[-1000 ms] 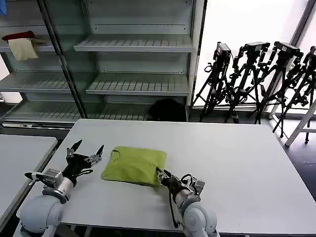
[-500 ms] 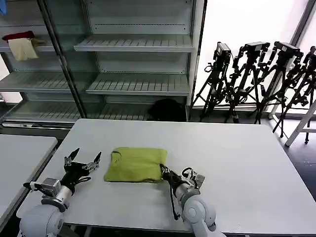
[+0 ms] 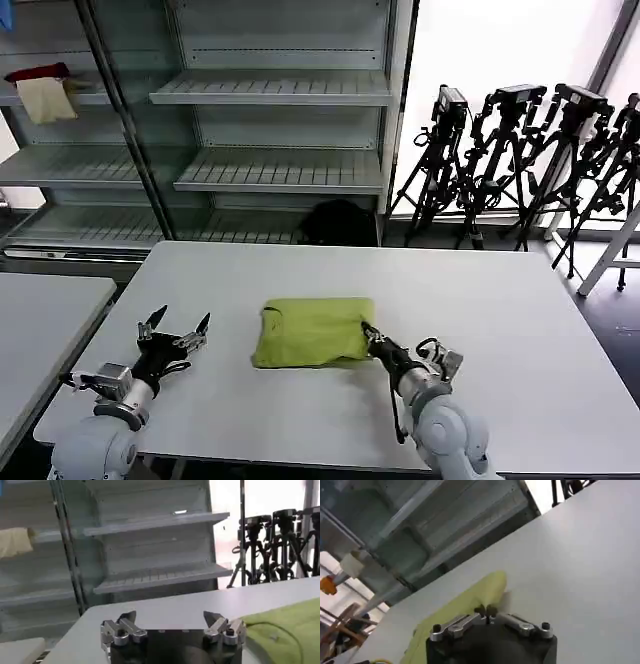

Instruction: Fold and organize the clothes.

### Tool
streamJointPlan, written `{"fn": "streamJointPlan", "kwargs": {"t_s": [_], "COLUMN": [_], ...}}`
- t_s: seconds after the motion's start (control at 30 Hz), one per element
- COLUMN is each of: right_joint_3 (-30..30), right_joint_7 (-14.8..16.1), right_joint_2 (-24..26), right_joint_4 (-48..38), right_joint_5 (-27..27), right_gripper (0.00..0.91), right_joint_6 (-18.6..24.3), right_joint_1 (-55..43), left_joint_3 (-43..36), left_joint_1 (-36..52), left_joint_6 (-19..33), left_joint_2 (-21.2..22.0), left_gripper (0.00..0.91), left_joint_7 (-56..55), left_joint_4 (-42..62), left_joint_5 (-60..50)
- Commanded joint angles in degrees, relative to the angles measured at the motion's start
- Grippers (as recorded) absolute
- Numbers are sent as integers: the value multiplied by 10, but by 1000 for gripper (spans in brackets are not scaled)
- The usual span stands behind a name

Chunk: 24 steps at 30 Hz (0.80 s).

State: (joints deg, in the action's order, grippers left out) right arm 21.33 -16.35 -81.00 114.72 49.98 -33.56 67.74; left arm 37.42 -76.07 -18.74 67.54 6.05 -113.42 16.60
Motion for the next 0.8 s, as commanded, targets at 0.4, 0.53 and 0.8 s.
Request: {"fn": "streamJointPlan", "kwargs": {"t_s": [0.4,0.53,0.8], "right_joint_3": [86,148,259], "right_joint_7": [46,68,154], "right_joint_2": [53,43,143], "right_joint_4": [41,36,15], "right_joint_5": [-65,-155,-343], "right_gripper": [907,907,907], "right_joint_6": [2,2,34], "right_joint_1": [48,52,47], "left_joint_3": [-11,-14,2], "left_joint_1": [18,25,43], "left_joint_6": [-20,-23,-26], "left_joint_2": [-3,0,-2], "left_gripper": [907,907,907], "left_joint_7": [2,2,-7], "left_joint_4": [-9,-9,0], "left_joint_5": [-2,1,134]}}
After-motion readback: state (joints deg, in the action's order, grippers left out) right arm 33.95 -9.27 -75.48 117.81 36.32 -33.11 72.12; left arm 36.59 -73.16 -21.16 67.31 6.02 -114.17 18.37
